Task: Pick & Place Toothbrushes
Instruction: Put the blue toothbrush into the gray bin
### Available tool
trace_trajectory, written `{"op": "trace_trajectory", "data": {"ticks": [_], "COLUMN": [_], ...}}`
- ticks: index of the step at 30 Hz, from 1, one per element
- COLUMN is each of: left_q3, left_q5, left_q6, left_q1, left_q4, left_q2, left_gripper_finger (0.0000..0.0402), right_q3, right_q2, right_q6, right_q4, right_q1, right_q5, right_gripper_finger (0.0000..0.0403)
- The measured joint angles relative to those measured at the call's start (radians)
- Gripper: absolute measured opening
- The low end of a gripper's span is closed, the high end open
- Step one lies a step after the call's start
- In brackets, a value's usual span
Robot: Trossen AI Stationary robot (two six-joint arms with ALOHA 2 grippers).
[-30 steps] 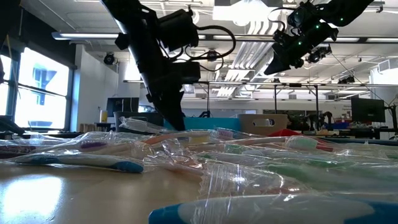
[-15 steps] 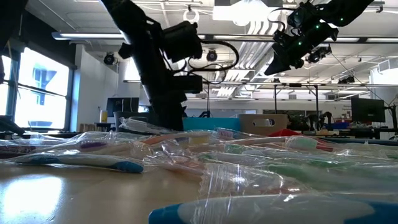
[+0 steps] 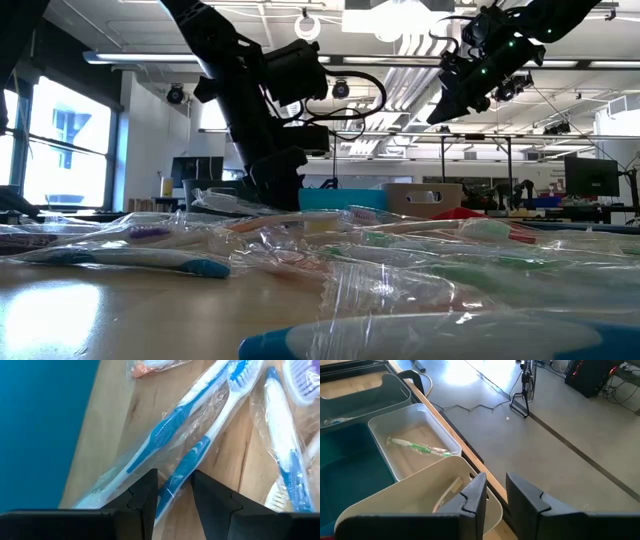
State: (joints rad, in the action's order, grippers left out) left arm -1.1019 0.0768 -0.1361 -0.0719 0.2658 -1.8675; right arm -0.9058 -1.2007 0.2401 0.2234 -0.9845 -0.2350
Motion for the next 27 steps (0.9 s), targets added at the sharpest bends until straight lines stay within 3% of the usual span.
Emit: {"op": "trace_trajectory", "data": {"ticks": [27], "left_q3": [-0.002], "left_q5": [-0.039], "left_q6": [-0.032], "left_q1": [0.001], "left_q4": [0.057], "left_q2": [0.001], "left_gripper_finger": [0.012], "right_q3": [0.0], "right_q2": [0.0], "right_q6": [0.002], "right_q4": [-0.001], "right_q1": [0.0], "right_q5": [0.0], "right_gripper_finger": [0.0067]}}
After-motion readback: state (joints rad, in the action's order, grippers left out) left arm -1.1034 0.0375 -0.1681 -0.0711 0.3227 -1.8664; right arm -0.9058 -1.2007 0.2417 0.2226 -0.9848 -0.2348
